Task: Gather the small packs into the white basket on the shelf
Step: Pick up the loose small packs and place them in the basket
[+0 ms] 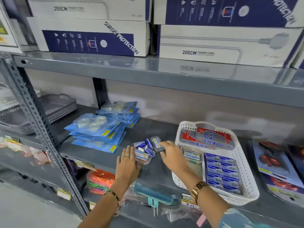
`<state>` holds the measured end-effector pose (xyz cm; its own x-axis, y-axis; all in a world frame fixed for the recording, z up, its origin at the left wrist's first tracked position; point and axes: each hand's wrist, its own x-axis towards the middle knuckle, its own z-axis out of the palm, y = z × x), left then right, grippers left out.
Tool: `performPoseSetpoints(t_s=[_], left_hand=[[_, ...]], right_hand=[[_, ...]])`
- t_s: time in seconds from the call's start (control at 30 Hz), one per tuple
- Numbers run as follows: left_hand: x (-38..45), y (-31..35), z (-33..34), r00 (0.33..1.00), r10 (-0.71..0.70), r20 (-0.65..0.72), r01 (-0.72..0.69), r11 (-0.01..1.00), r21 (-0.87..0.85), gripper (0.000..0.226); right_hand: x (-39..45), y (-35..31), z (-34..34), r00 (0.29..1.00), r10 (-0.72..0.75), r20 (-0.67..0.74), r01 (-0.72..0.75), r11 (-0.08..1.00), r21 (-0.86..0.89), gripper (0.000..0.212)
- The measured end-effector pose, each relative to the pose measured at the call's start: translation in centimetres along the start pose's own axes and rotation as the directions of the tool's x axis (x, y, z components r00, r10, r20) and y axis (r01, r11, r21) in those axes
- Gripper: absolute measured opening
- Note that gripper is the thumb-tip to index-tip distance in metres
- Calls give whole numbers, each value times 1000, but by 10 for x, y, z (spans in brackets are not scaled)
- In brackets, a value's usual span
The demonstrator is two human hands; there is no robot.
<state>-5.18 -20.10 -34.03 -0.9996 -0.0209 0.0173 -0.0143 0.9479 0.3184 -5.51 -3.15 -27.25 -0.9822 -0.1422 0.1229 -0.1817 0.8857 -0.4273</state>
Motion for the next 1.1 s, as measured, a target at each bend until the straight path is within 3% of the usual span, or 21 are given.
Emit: performPoseSetpoints(t_s=[0.27, 0.4, 0.47, 0.6, 0.77, 0.97, 1.1], left_hand=[[-1, -20, 20, 998, 4, 67, -7, 999, 44, 80], [-1, -26, 32, 999, 26, 35, -28, 997, 70, 112], [1, -28, 36, 999, 25, 25, -26, 998, 53, 111], [4, -30, 37, 999, 30, 38, -31, 999, 29, 89], [6, -30, 40, 999, 29, 26, -30, 999, 30, 102], [5, -29, 40, 999, 30, 16, -30, 1000, 4, 100], [3, -27, 40, 999, 33, 1, -33, 999, 8, 105]], right_hand=[[43, -12, 32, 979, 37, 200, -34, 999, -19, 38], [59, -12, 46, 963, 71, 259, -64, 997, -36, 44], [65, -11, 52, 960, 64, 271, -48, 997, -66, 48], [72, -9, 57, 966, 36, 257, -17, 997, -75, 48], [73, -8, 52, 976, 9, 215, -6, 1000, -16, 41], [58, -5, 33, 999, -33, 31, 29, 989, 146, 40], [43, 3, 19, 997, -74, -37, 79, 983, 166, 44]])
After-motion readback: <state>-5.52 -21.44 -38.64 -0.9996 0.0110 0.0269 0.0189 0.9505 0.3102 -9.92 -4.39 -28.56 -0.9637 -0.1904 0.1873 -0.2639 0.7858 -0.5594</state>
